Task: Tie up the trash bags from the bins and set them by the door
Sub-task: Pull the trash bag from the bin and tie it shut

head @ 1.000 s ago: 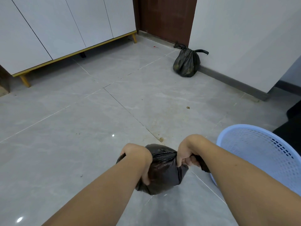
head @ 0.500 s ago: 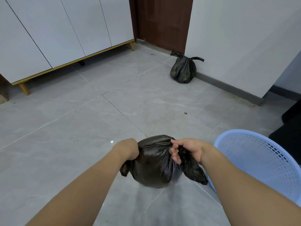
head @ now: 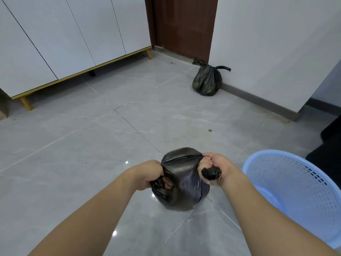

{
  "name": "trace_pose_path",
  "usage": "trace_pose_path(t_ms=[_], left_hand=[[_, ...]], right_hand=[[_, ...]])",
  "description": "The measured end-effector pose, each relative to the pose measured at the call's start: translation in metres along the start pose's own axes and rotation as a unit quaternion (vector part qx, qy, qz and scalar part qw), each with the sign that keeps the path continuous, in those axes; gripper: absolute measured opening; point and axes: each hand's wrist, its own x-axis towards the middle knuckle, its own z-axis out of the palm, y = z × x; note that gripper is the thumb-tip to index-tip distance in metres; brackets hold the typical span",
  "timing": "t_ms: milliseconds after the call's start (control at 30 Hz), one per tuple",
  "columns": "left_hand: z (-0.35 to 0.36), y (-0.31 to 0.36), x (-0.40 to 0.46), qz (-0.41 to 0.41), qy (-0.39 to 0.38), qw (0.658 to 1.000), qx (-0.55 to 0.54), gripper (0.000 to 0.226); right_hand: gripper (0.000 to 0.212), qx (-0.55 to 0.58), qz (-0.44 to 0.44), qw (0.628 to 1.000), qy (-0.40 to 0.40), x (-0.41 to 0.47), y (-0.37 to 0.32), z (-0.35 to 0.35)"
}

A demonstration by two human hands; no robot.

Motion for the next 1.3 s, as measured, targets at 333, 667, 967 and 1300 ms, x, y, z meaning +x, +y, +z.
trace_pose_path(t_ms=[333,667,967,1300], left_hand=[[-0.007,-0.005,-0.004,0.017,-0.088,0.975,-0.204,0.022],[0.012,-0.012,0.021,0.082,0.025,0.992,-0.094,0.03],[0.027,-0.021,0.013,0.185,0.196,0.687,0.675,0.027],[0.043,0.016,-0.036,0.263,0.11,0.574,0.767,0.009]], right_hand=[[0.042,-0.059,-0.065,0.996,0.015,0.008,0.01,-0.01],[0.022,0.094,-0.055,0.994,0.018,0.014,0.018,-0.029],[0.018,0.155,-0.015,0.978,-0.14,0.014,0.013,-0.037],[0.053,-0.001,-0.084,0.972,-0.218,0.028,0.015,-0.04]])
